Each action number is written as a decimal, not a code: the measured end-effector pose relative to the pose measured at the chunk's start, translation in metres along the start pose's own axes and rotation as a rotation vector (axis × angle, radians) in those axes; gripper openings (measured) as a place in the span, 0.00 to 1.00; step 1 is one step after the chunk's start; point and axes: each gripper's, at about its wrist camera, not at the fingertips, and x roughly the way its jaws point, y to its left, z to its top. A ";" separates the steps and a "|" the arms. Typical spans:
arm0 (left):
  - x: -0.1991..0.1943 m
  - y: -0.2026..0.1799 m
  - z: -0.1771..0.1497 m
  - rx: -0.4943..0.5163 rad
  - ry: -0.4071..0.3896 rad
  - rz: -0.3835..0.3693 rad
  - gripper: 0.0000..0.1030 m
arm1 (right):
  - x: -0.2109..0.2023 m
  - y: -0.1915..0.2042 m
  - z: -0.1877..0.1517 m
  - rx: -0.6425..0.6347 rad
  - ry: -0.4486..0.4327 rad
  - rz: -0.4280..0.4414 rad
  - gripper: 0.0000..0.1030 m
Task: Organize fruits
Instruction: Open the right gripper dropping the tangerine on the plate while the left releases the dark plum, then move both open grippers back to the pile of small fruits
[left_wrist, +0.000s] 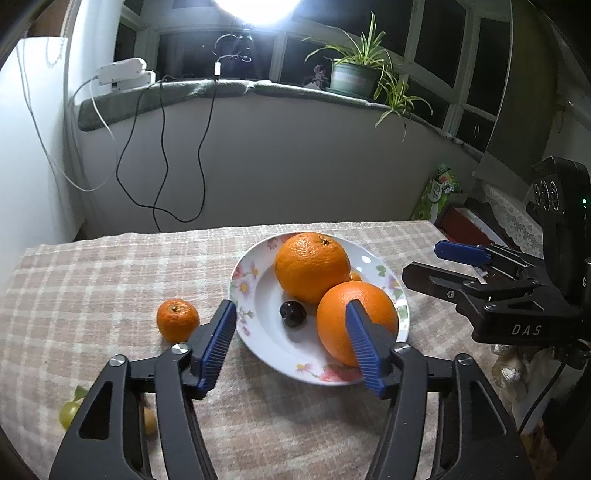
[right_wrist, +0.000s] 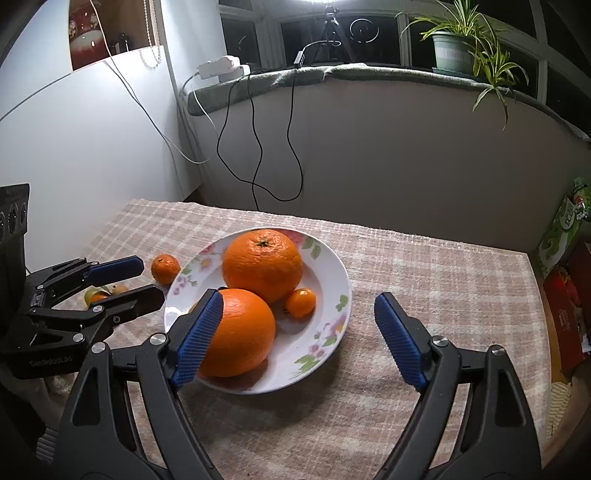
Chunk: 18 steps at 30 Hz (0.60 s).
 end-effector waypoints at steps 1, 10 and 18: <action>-0.003 0.000 -0.001 0.001 -0.004 0.002 0.61 | -0.003 0.001 0.000 0.002 -0.003 0.001 0.84; -0.032 0.014 -0.009 -0.030 -0.036 0.044 0.79 | -0.021 0.020 -0.003 -0.001 -0.037 0.014 0.98; -0.061 0.046 -0.027 -0.077 -0.037 0.092 0.79 | -0.031 0.050 -0.008 -0.044 -0.051 0.051 0.99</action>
